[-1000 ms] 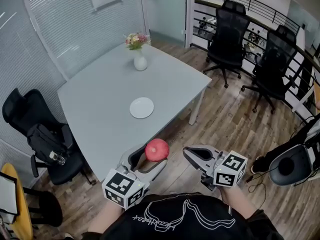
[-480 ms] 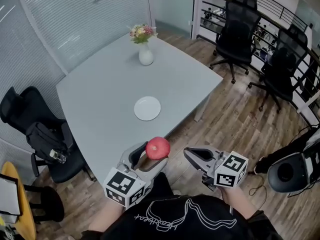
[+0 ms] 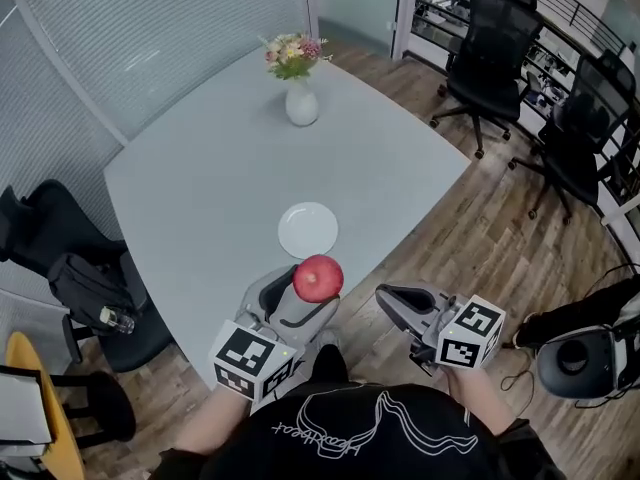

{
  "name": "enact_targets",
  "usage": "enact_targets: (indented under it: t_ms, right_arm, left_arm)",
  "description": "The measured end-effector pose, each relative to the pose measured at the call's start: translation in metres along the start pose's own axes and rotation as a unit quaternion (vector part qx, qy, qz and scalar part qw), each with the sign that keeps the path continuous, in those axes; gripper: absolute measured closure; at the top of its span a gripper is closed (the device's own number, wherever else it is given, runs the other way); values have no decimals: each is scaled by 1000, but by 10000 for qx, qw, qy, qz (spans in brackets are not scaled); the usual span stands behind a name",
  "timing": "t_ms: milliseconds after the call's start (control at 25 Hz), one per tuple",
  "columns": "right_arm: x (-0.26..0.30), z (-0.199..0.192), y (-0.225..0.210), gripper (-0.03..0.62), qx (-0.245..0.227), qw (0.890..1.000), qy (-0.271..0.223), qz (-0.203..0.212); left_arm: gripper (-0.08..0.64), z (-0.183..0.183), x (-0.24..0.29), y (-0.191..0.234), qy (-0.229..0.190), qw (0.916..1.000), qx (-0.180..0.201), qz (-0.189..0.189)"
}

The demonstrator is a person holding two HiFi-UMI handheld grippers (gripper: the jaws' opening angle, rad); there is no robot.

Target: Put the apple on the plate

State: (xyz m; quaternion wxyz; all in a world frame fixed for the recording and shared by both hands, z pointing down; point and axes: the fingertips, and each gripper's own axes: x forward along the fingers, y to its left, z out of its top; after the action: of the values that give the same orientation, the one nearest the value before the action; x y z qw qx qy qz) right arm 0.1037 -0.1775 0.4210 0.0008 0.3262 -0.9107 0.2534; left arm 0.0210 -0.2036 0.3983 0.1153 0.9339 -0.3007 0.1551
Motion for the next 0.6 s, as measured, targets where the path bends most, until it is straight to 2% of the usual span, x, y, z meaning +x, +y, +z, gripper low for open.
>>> enact_targets:
  t_ms: [360, 600]
  right_arm:
    - [46, 12, -38, 583, 182, 9997, 117, -92]
    - [66, 16, -55, 583, 306, 9993, 159, -171]
  left_arm:
    - [238, 3, 34, 65, 61, 9999, 111, 91]
    - [238, -7, 54, 96, 131, 9999, 3, 97]
